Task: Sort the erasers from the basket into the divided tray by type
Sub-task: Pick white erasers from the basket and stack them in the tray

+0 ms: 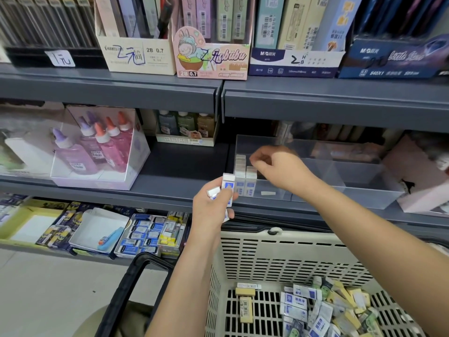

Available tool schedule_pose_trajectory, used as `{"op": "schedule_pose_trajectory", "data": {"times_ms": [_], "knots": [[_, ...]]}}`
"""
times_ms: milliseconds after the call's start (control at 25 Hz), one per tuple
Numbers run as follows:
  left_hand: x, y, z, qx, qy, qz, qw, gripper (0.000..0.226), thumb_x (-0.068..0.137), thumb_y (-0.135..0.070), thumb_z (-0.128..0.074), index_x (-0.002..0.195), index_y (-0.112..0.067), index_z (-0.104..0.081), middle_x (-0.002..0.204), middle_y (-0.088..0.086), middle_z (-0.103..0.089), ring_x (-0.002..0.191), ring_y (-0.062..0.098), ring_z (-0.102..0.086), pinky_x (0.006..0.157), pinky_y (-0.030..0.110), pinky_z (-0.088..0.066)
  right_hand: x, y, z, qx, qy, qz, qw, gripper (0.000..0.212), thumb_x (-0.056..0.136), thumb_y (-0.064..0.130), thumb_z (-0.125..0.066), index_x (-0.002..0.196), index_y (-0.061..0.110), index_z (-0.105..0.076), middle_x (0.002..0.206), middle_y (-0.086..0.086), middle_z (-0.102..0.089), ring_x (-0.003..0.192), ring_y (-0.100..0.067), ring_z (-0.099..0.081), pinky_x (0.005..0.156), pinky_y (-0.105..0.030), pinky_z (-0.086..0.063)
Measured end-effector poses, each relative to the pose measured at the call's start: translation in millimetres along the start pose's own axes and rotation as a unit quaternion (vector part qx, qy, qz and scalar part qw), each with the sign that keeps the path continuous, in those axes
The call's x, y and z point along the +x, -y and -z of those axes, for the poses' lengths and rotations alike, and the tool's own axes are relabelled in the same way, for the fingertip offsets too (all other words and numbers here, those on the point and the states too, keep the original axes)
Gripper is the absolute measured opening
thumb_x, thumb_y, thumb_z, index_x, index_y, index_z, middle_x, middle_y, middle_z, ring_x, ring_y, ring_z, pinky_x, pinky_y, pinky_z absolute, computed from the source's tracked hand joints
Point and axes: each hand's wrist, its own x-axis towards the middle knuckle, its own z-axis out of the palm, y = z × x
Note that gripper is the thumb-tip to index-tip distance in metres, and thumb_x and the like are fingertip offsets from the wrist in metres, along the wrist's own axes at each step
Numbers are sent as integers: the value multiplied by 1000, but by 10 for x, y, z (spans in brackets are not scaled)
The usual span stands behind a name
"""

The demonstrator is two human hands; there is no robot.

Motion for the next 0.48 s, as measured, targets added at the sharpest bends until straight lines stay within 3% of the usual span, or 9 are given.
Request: {"op": "schedule_pose_trajectory", "data": {"times_ms": [80, 160, 320, 480], "knots": [[-23, -6, -12, 1, 17, 3, 1000, 24, 86, -4, -58, 94, -25, -67, 79, 0, -71, 74, 10, -64, 43, 18, -40, -147, 127, 39, 87, 45, 11, 995, 19, 89, 36, -55, 82, 23, -66, 66, 3, -68, 59, -7, -61, 60, -22, -49], [-51, -6, -25, -1, 48, 4, 999, 19, 86, -7, -61, 96, -22, -69, 74, 2, -70, 71, 13, -62, 42, 18, -39, -239, 196, 54, 142, 112, 10, 983, 12, 87, 30, -61, 81, 22, -66, 57, 3, -65, 47, -2, -57, 53, -17, -49], [-67, -21, -17, -25, 70, 28, 997, 11, 91, -23, -59, 94, -19, -69, 83, 3, -74, 81, 18, -71, 39, 18, -38, -243, 149, 167, 215, 108, -28, 970, 9, 89, 12, -60, 93, 7, -66, 61, 1, -63, 47, -2, -55, 52, -15, -48], [-75, -15, -15, -42, 101, 74, 991, 13, 92, -21, -57, 100, -15, -65, 87, 4, -74, 74, 19, -71, 37, 17, -34, -290, 96, 246, 285, 113, -32, 951, 12, 92, 8, -54, 96, 12, -65, 66, -1, -66, 54, -4, -60, 57, -16, -51]]}}
